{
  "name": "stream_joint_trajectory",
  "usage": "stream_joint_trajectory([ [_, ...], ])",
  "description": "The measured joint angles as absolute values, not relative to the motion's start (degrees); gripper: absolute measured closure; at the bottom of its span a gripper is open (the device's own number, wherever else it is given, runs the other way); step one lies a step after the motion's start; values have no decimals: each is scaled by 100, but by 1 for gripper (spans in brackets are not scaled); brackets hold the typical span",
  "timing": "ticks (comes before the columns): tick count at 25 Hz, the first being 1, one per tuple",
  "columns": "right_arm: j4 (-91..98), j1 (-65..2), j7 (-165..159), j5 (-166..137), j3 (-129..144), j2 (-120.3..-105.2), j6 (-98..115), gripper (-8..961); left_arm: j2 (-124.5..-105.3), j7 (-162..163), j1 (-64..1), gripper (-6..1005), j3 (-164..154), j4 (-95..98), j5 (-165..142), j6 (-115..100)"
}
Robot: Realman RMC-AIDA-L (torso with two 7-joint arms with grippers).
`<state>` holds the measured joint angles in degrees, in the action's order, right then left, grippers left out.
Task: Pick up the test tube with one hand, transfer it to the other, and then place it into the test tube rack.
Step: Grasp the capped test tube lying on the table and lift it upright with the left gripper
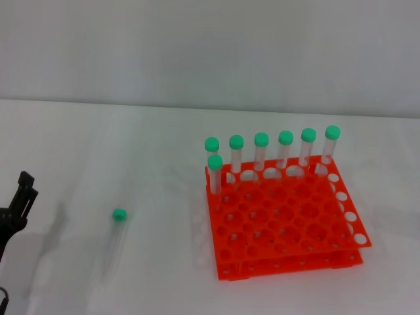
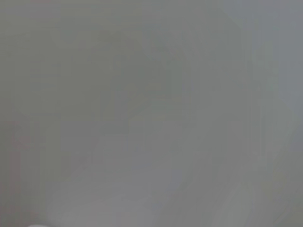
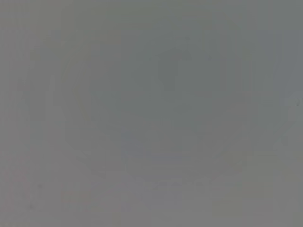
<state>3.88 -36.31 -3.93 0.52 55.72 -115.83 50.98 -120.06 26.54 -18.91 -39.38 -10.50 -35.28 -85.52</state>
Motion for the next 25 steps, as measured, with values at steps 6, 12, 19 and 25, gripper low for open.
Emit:
stream_joint_trajectory([
  [6, 370, -3599, -395, 52, 5588, -11584, 5098, 82, -11953, 3255, -2009, 130, -3946, -952, -3556, -8575],
  [12, 344, -3594, -393, 19, 5618, -11590, 5097, 82, -11864, 4662, -1816, 133, -4166, 62, -4026, -8440],
  [19, 336, -3595, -395, 1, 5626, -11609, 5097, 82, -11404, 7946, -1589, 136, -4476, 1821, -5782, -7877],
  [25, 333, -3604, -395, -2, 5629, -11611, 5097, 82, -10856, 11028, -1655, 139, -4500, 3340, -8147, -7882],
])
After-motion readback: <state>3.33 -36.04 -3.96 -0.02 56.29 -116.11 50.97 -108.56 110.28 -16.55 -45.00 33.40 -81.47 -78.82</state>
